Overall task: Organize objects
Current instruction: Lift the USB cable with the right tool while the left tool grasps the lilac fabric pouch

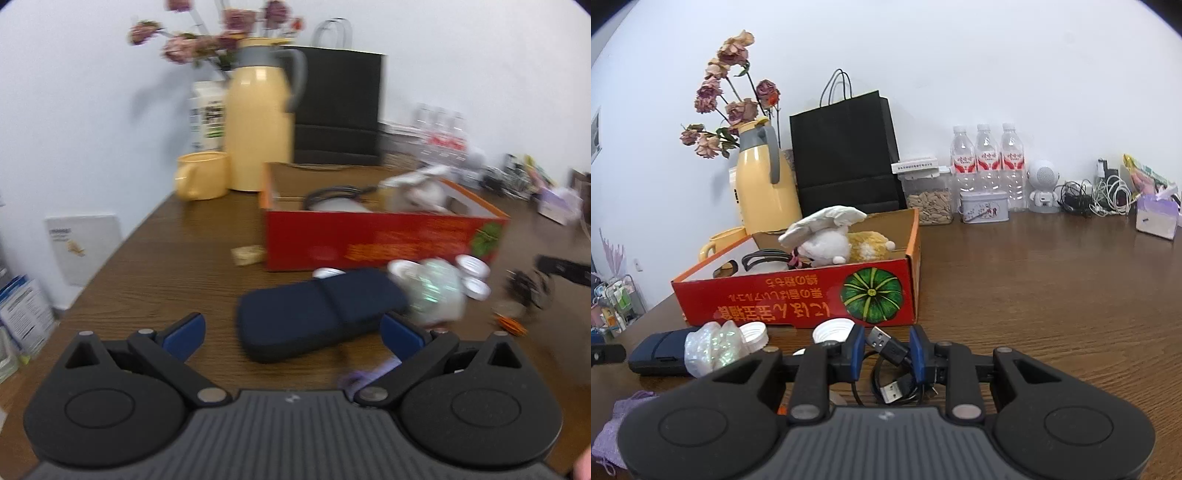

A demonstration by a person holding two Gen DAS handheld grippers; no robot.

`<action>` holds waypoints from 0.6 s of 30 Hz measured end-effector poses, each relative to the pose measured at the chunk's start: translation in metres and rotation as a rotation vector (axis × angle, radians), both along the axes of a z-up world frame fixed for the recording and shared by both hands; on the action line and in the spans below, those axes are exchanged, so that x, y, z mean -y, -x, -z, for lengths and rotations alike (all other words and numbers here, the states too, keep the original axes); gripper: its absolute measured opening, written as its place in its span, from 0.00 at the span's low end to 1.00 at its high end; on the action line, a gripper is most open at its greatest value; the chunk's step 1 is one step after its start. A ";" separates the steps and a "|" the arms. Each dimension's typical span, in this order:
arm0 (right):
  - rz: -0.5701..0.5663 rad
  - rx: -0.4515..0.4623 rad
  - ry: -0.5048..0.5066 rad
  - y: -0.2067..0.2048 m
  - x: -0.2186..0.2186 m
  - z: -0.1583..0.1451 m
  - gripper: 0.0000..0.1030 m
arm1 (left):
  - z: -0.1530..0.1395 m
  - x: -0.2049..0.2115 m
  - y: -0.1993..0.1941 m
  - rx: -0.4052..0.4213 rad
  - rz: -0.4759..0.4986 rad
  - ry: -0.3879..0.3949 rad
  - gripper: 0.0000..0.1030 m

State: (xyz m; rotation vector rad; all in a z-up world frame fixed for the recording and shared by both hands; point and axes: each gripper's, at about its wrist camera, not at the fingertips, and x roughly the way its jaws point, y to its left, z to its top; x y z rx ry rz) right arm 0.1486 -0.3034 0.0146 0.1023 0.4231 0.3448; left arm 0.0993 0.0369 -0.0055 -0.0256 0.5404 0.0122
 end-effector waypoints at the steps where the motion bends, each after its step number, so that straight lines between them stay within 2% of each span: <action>1: -0.005 0.002 0.001 0.002 -0.001 0.000 0.24 | 0.001 0.005 0.001 -0.006 0.023 0.000 1.00; 6: -0.011 0.018 -0.010 0.009 -0.002 -0.001 0.24 | 0.012 0.029 0.003 -0.056 0.128 -0.014 1.00; 13: -0.017 0.025 -0.017 0.012 -0.002 -0.002 0.24 | 0.038 0.050 0.000 -0.152 0.171 -0.042 1.00; 18: -0.026 0.023 -0.016 0.013 -0.002 -0.002 0.24 | 0.045 0.053 0.009 -0.089 0.152 -0.028 1.00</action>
